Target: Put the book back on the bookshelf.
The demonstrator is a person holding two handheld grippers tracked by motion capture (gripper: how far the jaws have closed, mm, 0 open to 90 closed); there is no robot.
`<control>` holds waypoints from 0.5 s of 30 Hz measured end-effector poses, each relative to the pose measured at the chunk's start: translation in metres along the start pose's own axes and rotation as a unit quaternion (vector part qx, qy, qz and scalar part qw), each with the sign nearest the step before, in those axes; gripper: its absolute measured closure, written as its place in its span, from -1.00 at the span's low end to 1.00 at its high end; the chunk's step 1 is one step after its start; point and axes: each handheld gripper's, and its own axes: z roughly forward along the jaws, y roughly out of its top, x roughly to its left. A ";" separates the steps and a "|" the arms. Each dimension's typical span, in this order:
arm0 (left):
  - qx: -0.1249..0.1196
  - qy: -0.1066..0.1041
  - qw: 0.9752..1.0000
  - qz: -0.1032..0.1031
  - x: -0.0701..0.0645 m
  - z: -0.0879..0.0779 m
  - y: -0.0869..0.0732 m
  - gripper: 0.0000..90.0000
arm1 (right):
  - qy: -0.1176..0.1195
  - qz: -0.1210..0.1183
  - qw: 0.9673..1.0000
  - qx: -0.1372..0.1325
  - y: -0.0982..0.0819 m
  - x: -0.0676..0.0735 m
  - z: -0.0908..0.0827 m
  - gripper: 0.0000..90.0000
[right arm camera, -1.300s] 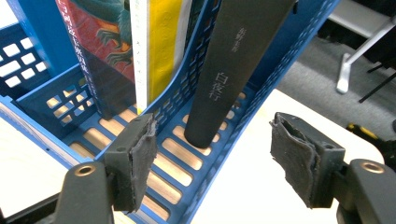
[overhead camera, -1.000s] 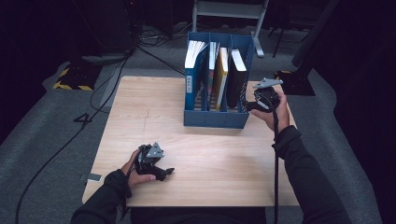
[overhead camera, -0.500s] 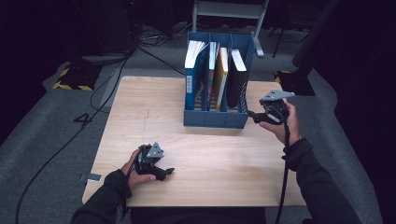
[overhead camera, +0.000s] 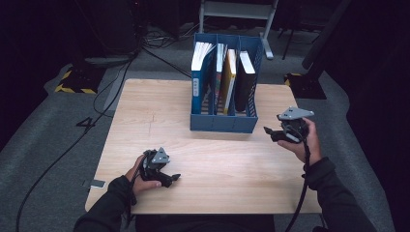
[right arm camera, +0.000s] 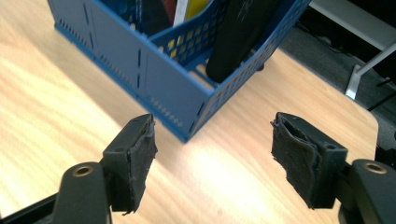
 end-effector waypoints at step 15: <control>0.000 0.000 1.000 -0.001 0.000 0.000 0.000 -0.68 | 0.012 0.002 1.000 0.016 -0.056 0.007 -0.006 -0.33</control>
